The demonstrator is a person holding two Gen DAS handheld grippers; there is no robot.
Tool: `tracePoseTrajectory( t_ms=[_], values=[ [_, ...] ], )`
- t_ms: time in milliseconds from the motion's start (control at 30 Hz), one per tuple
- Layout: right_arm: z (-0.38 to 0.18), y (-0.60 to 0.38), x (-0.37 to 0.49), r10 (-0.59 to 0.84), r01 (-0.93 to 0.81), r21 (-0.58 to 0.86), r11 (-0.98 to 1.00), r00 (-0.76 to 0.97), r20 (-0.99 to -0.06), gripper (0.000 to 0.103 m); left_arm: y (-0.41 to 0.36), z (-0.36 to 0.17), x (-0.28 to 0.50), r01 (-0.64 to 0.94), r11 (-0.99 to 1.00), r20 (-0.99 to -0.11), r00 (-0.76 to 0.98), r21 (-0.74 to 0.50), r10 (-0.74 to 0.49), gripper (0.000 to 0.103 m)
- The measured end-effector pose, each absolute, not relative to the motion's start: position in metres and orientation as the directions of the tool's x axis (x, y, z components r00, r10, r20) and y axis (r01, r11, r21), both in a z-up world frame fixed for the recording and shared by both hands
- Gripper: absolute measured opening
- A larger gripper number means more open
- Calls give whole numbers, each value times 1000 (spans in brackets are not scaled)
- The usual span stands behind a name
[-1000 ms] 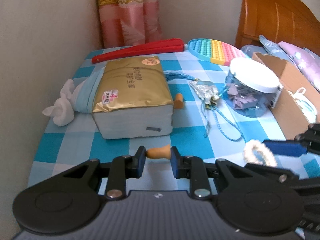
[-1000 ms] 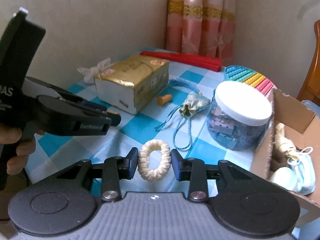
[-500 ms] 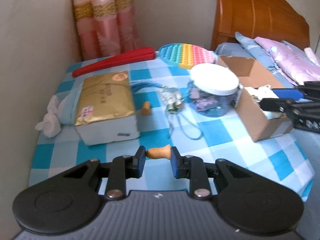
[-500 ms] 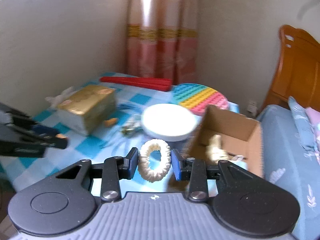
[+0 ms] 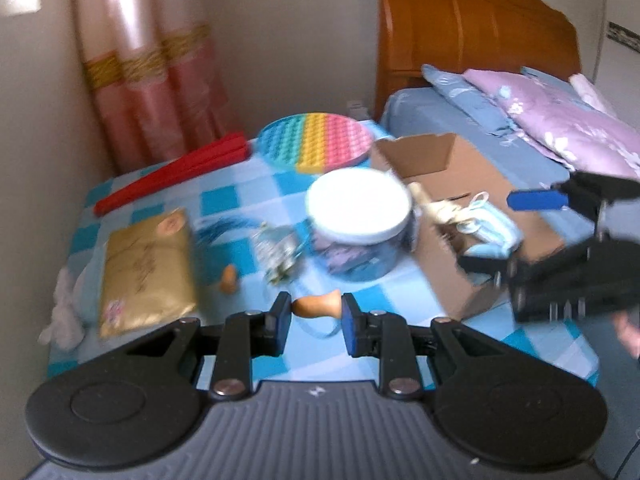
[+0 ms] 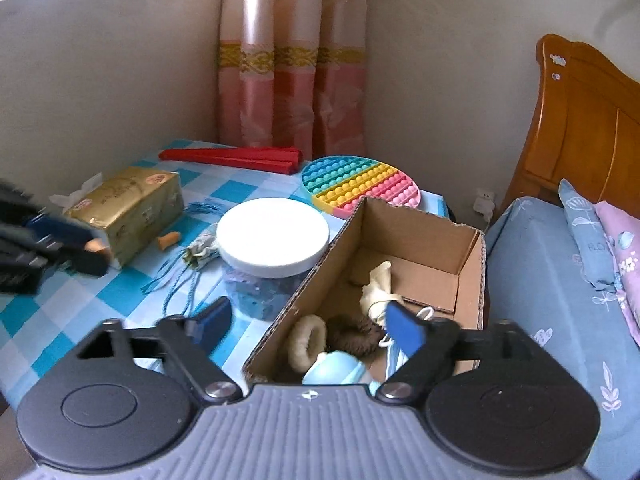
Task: Organize soft objects
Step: 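Carry both items to the box and release them inside with both tools, then withdraw both tools from the box back over the table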
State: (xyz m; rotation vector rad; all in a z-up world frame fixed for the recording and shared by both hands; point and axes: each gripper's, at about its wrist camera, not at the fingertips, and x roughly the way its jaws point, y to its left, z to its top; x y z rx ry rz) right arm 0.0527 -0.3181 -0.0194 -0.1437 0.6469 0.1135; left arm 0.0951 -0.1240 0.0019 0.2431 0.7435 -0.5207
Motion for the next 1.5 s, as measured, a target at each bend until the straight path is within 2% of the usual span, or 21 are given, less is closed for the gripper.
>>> tracePoseTrajectory(
  t_ms=[100, 333, 633, 700, 733, 767, 833, 867, 1233, 1500],
  values=[
    [-20, -317, 41, 70, -155, -89, 984, 792, -607, 103, -146, 9, 102, 581, 814, -701, 587, 16, -405, 25],
    [-22, -311, 26, 84, -172, -76, 982, 761, -643, 103, -204, 16, 121, 698, 716, -727, 479, -24, -492, 25],
    [-22, -310, 19, 92, -183, -74, 980, 758, -646, 103, -271, 10, 146, 784, 620, -800, 376, 5, -468, 26],
    [-22, -314, 20, 93, -172, -61, 983, 760, -643, 103, -277, 8, 151, 790, 614, -801, 367, 0, -473, 30],
    [-22, -316, 20, 94, -168, -54, 984, 759, -644, 103, -279, 7, 153, 788, 615, -799, 369, -1, -474, 42],
    [-22, -318, 21, 96, -166, -49, 985, 757, -647, 103, -278, 6, 153, 783, 623, -797, 376, 0, -472, 61],
    [-22, -320, 20, 96, -161, -42, 986, 756, -647, 103, -274, 7, 152, 765, 643, -781, 411, 15, -470, 79],
    [-22, -320, 19, 98, -162, -39, 986, 756, -647, 103, -271, 9, 149, 758, 652, -773, 426, 21, -470, 82],
    [-15, -309, 9, 101, -164, -42, 986, 769, -631, 103, -222, 23, 122, 704, 710, -718, 497, 4, -488, 97],
    [-6, -296, -1, 77, -141, -54, 989, 779, -623, 103, -184, 29, 98, 661, 750, -673, 549, -12, -495, 97]
  ],
)
